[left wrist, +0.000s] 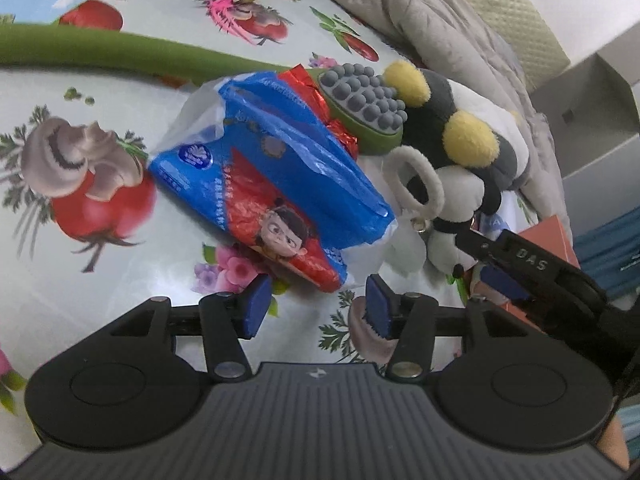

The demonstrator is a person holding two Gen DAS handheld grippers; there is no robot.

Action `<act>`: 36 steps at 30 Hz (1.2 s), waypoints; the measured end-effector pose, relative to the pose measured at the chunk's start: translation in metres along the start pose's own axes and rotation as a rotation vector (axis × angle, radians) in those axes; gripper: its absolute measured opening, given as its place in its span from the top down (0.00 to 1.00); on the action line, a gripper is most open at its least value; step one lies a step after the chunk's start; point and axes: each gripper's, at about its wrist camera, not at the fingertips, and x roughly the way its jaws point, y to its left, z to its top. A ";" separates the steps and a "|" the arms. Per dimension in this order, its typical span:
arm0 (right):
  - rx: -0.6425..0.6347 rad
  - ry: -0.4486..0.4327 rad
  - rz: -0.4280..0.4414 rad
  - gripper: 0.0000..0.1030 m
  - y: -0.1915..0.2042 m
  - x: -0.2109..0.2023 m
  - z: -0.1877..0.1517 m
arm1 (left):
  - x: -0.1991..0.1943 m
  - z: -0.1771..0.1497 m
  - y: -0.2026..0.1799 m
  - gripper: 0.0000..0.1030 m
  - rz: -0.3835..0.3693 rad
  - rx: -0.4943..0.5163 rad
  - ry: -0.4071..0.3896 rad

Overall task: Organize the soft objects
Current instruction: 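Reach right gripper to the panda plush while left approaches blue tissue pack, then grasp the panda plush with the right gripper and lift it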

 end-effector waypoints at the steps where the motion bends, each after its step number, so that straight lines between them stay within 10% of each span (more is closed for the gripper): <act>1: 0.009 0.005 0.002 0.43 -0.001 0.003 0.000 | 0.001 -0.001 0.000 0.44 -0.007 -0.008 -0.002; 9: 0.026 0.039 -0.007 0.42 -0.007 0.020 0.001 | 0.017 -0.001 -0.004 0.46 -0.024 -0.042 -0.004; 21: -0.037 0.033 -0.029 0.49 -0.001 0.005 -0.003 | 0.016 -0.002 -0.009 0.83 -0.027 0.036 0.007; 36: -0.086 -0.034 -0.067 0.51 0.013 -0.072 -0.034 | -0.055 -0.032 -0.007 0.86 -0.079 0.176 0.020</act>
